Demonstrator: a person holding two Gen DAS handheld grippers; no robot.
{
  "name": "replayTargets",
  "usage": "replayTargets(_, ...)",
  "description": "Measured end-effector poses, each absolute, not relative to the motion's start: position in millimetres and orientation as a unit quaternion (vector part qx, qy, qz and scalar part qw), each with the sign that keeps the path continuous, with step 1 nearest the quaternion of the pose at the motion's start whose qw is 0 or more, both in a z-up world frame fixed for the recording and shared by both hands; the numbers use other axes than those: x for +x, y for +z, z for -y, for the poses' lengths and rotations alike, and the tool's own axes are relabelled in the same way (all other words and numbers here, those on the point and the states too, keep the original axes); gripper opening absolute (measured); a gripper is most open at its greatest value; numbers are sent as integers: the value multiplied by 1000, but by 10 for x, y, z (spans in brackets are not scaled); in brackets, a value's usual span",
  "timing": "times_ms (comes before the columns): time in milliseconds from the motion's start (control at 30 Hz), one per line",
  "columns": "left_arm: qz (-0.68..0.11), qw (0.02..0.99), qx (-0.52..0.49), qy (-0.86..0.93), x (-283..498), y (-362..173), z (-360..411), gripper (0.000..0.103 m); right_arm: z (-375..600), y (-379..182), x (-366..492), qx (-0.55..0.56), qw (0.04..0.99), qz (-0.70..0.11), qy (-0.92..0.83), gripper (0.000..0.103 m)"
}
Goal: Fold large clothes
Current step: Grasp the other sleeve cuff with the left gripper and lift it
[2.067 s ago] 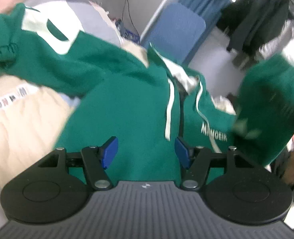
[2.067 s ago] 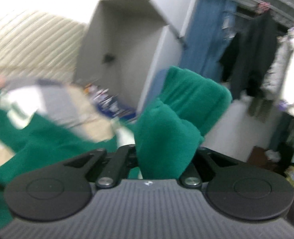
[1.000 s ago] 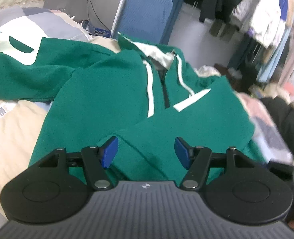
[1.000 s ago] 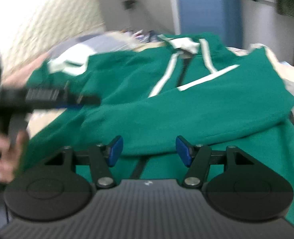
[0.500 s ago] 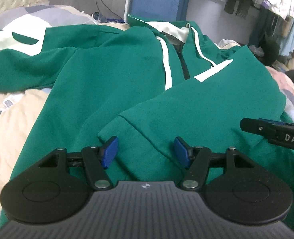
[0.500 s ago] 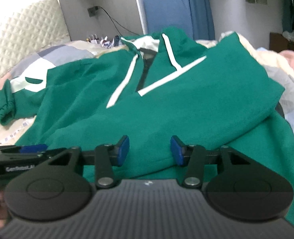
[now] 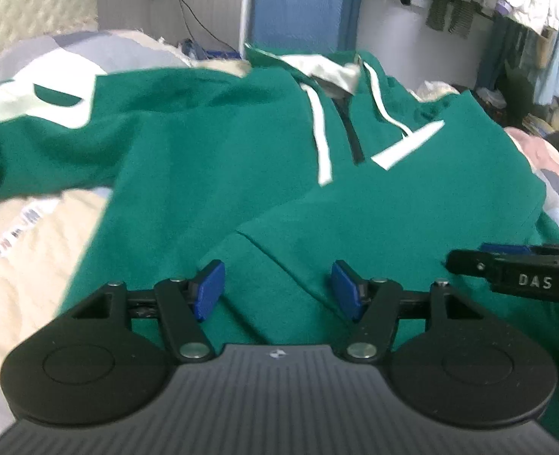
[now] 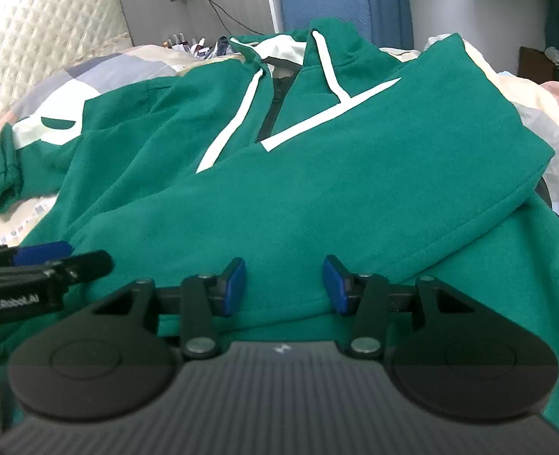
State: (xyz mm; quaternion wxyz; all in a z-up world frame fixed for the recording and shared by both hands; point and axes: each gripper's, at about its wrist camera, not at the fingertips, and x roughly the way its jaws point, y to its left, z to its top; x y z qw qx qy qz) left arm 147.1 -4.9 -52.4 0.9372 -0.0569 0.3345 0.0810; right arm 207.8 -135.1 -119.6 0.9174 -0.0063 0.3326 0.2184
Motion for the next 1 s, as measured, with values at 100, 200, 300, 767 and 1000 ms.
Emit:
replayTargets(100, -323, 939, -41, 110, 1436, -402, -79, 68, 1401, -1141, 2052, 2, 919, -330, 217, 49)
replayTargets(200, -312, 937, -23, 155, 1465, -231, -333, 68, 1439, -1072, 1999, 11, 922, -321, 217, 63)
replayTargets(300, -310, 927, -20, 207, 1576, -45, -744, 68, 1450, -1022, 1953, 18, 925, -307, 223, 75)
replayTargets(767, -341, 883, 47, 320, 1991, 177, -2458, 68, 1379, -1077, 2097, 22, 918, -334, 214, 75)
replayTargets(1000, -423, 806, 126, 395, 2423, -287, -2548, 69, 1352, -1150, 2204, 23, 912, -346, 219, 75)
